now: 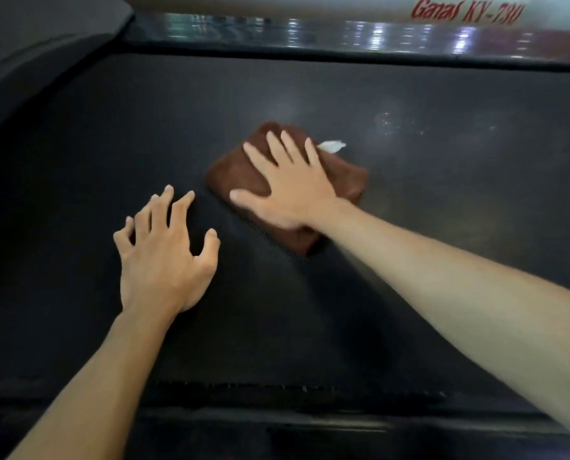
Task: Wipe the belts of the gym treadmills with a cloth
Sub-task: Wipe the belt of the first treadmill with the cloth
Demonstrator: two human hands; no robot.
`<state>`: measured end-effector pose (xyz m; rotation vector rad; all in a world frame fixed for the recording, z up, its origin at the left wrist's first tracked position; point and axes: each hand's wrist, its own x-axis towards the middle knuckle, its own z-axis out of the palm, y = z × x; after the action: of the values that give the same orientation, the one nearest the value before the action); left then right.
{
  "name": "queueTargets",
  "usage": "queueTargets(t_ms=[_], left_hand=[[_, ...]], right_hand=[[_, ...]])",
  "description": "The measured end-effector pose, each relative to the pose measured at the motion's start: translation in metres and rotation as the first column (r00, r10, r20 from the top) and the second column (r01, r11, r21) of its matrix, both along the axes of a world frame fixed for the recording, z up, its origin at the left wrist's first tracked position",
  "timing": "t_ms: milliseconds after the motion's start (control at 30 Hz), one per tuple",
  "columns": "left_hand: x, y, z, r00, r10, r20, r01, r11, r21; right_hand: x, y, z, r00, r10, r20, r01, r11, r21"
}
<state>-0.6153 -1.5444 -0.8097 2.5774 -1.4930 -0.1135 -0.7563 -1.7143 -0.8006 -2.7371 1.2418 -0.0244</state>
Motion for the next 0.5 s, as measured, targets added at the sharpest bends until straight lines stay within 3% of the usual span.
queueTargets(t_ms=[67,200,300,367,500], left_hand=[[-0.001,0.0,0.001,1.0,0.001,-0.004,-0.001,1.0,0.007],[-0.001,-0.001,0.001,1.0,-0.004,-0.009,0.004,1.0,-0.006],[0.0,-0.001,0.001,1.0,-0.003,-0.009,0.003,1.0,-0.004],[0.0,-0.001,0.001,1.0,-0.004,-0.012,0.004,1.0,-0.001],[-0.001,-0.002,0.004,1.0,0.005,-0.03,-0.004,1.0,0.014]], right_hand=[[-0.028,0.03,-0.004,1.0,0.021,0.017,-0.021,1.0,-0.018],[-0.053,-0.002,-0.006,0.937,-0.344,-0.054,0.343,0.939,-0.022],[-0.026,-0.057,0.004,0.893,-0.445,-0.061,0.447,0.895,0.011],[0.0,-0.077,0.005,0.919,-0.388,-0.063,0.39,0.92,0.024],[0.018,-0.034,0.001,0.998,-0.053,-0.019,0.053,0.999,0.004]])
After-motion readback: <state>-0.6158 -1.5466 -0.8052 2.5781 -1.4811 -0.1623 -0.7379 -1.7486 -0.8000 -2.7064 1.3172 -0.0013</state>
